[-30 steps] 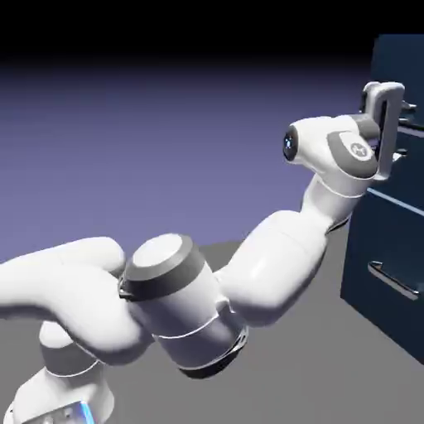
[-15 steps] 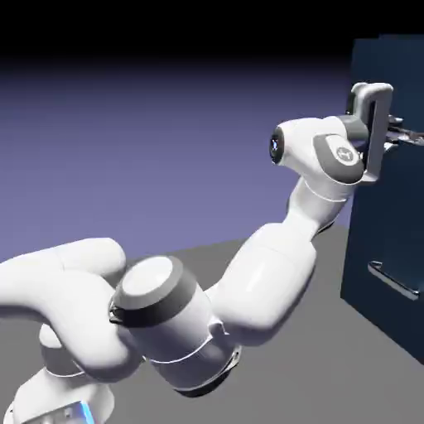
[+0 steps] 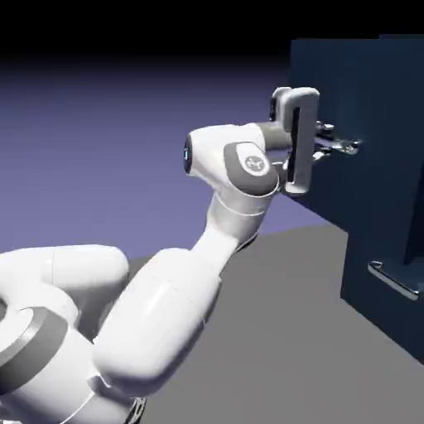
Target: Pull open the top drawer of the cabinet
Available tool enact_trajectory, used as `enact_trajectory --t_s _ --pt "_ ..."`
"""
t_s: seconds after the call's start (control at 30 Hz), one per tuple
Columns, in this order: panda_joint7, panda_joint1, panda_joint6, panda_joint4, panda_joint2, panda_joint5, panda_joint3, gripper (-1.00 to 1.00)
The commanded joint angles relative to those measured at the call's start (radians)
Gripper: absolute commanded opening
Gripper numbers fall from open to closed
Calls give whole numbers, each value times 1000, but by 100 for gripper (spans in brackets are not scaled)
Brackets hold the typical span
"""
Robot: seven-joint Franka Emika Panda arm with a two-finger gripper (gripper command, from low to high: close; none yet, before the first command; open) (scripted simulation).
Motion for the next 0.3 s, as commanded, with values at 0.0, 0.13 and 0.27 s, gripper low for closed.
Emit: enact_trajectory --t_s 0.0,0.13,0.27 --pt "-9 -35 2 -31 -13 26 14 -100" --pt "-11 -108 29 -75 -15 71 37 100" --pt "-14 -219 70 -141 -18 141 72 100"
